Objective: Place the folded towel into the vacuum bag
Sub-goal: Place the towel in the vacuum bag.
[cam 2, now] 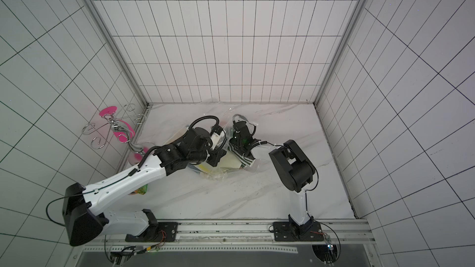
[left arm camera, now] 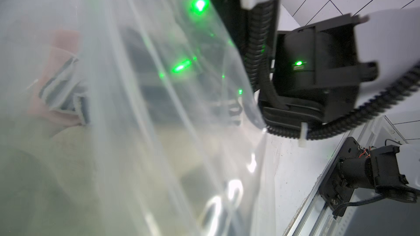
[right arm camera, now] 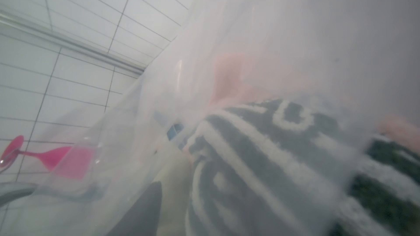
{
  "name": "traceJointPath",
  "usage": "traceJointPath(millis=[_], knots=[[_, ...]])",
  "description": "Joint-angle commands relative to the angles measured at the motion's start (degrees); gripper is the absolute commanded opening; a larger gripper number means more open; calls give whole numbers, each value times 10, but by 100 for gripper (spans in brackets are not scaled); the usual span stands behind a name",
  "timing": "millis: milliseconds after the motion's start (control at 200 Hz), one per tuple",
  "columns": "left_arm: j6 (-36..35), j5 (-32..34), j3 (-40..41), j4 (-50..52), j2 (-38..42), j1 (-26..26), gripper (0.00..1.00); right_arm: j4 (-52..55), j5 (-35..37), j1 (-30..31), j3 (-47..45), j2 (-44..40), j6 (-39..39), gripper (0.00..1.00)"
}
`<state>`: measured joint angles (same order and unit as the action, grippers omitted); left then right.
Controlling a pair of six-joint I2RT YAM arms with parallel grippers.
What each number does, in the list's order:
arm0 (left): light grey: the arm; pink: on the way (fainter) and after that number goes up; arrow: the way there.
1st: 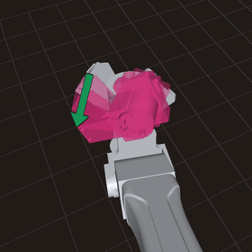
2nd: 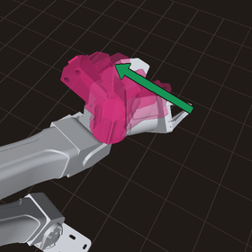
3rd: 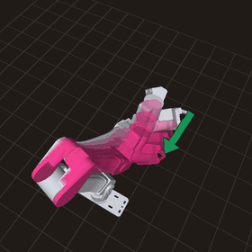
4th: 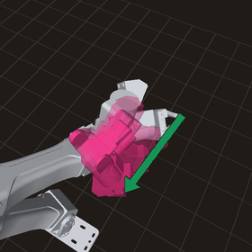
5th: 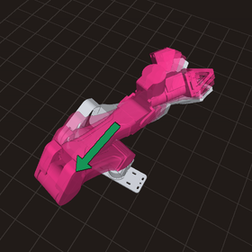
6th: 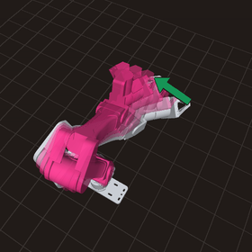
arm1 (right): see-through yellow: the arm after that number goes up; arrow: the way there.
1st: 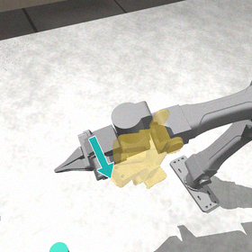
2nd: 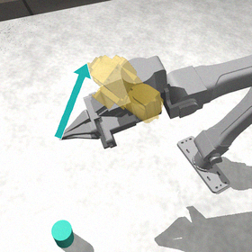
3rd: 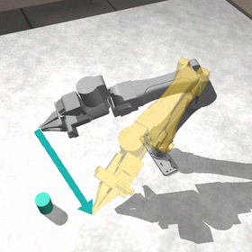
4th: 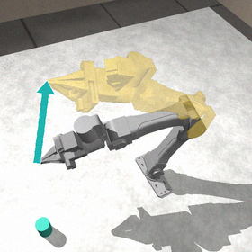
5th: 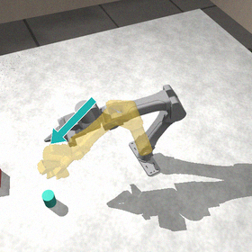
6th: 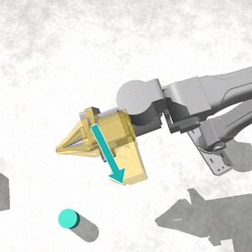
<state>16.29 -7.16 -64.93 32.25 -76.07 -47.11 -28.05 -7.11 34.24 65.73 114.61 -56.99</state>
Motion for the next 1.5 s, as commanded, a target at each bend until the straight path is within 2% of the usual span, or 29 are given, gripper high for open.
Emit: traceJointPath(millis=[0,140,210,260,325,420,490,565,680,805,880,945,1004,1034,1084,1139,1219,1309,1494], knots=[[8,-35,6,2,-3,-5,0,13,59,-14,37,54,-79,71],[12,-38,9,2,0,-6,0,62,76,-25,97,88,-99,71],[12,-36,13,2,6,-5,0,98,68,-33,133,106,-126,66],[13,-33,13,4,8,-5,0,92,64,-41,135,117,-161,57],[12,-29,14,6,12,-5,0,64,54,-48,135,131,-187,40],[15,-28,16,7,15,-5,0,27,13,-53,178,154,-146,22],[15,-26,21,9,19,-5,0,-4,-61,-62,236,176,-120,12],[18,-24,27,10,21,-5,0,-83,-115,-75,261,183,-126,7],[25,-31,34,6,23,-6,0,-208,-142,-91,245,157,-135,2],[30,-36,35,-1,19,-8,0,-331,-163,-106,235,134,-178,0],[29,-35,32,-1,13,-12,0,-327,-156,-107,231,122,-173,0],[29,-34,27,-1,11,-15,0,-221,-137,-106,231,113,-140,0],[29,-34,24,-1,10,-16,0,-113,-104,-105,234,121,-107,7],[29,-34,24,-1,10,-16,0,-97,-94,-105,232,130,-104,11],[27,-35,22,0,11,-17,0,-92,-80,-109,220,157,-118,25],[25,-36,20,2,13,-16,0,-84,-75,-113,209,179,-138,46],[19,-38,12,12,16,-16,0,-63,-81,-117,190,186,-146,64],[15,-29,5,20,20,-14,0,-43,-119,-117,158,151,-134,70],[15,8,21,7,23,5,0,-64,-167,-97,4,-10,-123,72]])
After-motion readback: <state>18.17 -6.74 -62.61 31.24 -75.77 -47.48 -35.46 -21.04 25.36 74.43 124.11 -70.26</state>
